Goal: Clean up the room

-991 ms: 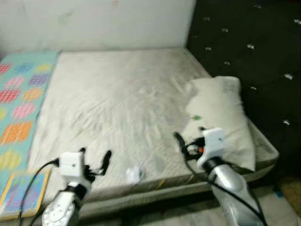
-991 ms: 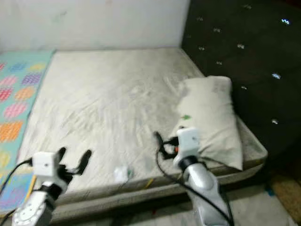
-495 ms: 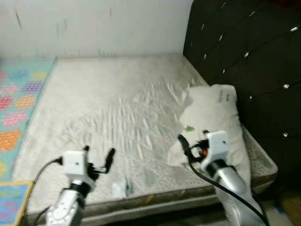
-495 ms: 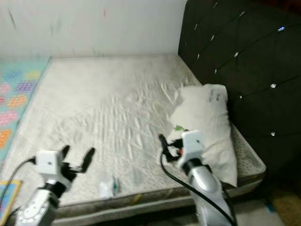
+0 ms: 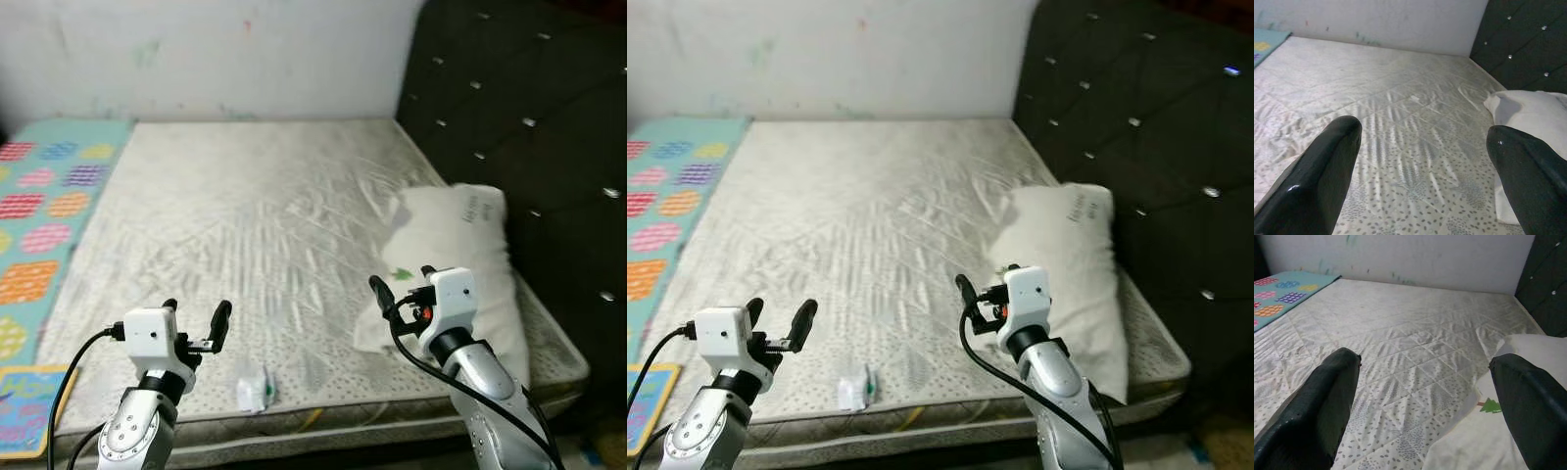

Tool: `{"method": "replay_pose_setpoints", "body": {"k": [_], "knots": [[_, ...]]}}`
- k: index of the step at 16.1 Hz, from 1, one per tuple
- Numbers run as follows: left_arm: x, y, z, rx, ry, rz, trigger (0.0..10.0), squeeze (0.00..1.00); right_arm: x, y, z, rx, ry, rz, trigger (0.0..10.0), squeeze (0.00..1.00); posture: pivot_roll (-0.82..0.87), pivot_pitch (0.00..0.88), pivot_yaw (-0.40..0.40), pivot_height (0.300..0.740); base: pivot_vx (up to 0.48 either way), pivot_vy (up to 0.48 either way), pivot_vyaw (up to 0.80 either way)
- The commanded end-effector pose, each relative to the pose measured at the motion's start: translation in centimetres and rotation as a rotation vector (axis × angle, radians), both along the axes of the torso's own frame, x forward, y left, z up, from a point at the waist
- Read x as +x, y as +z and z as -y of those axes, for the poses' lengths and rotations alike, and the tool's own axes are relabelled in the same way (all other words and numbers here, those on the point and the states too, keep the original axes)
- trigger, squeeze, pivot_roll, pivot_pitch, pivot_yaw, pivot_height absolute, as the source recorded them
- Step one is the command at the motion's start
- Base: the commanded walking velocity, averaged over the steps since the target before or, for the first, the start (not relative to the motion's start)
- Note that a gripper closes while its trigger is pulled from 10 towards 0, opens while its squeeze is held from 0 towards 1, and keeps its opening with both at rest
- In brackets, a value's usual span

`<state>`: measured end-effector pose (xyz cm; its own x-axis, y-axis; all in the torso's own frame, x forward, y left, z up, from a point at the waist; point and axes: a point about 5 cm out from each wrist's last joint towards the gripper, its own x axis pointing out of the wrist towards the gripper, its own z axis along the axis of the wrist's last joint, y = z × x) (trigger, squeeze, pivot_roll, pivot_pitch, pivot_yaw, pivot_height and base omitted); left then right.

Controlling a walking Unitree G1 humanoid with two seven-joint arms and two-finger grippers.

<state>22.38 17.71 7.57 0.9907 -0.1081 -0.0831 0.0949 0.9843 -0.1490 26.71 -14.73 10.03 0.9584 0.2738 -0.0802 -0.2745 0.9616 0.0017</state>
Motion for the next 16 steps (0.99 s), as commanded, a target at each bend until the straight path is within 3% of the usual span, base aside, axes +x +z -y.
{"method": "replay_pose_setpoints", "body": {"k": [1, 3, 7, 10, 16], "knots": [[0.4, 0.2, 0.0, 0.008, 0.006, 0.003, 10.0, 0.00, 0.1, 0.1, 0.3, 0.006, -0.008, 0.002, 10.0, 0.00, -0.07, 0.000, -0.051, 0.740, 0.000, 0.000, 0.00], [0.6, 0.5, -0.1, 0.012, 0.009, 0.013, 10.0, 0.00, 0.5, 0.5, 0.0, -0.001, 0.005, 0.023, 10.0, 0.00, -0.07, 0.000, -0.053, 0.740, 0.000, 0.000, 0.00], [0.9, 0.8, 0.1, 0.010, 0.023, 0.035, 10.0, 0.00, 1.1, 1.0, 0.1, -0.010, 0.009, 0.039, 10.0, 0.00, -0.07, 0.000, -0.060, 0.740, 0.000, 0.000, 0.70], [0.8, 0.5, 0.0, 0.017, 0.040, 0.021, 10.0, 0.00, 1.5, 0.8, 0.3, -0.023, -0.043, 0.006, 10.0, 0.00, -0.08, 0.000, -0.063, 0.740, 0.000, 0.000, 0.00], [1.0, 0.5, 0.0, 0.020, 0.015, 0.018, 10.0, 0.00, 1.5, 1.3, -0.4, -0.023, -0.021, 0.015, 10.0, 0.00, -0.08, 0.000, -0.073, 0.740, 0.000, 0.000, 0.00]]}}
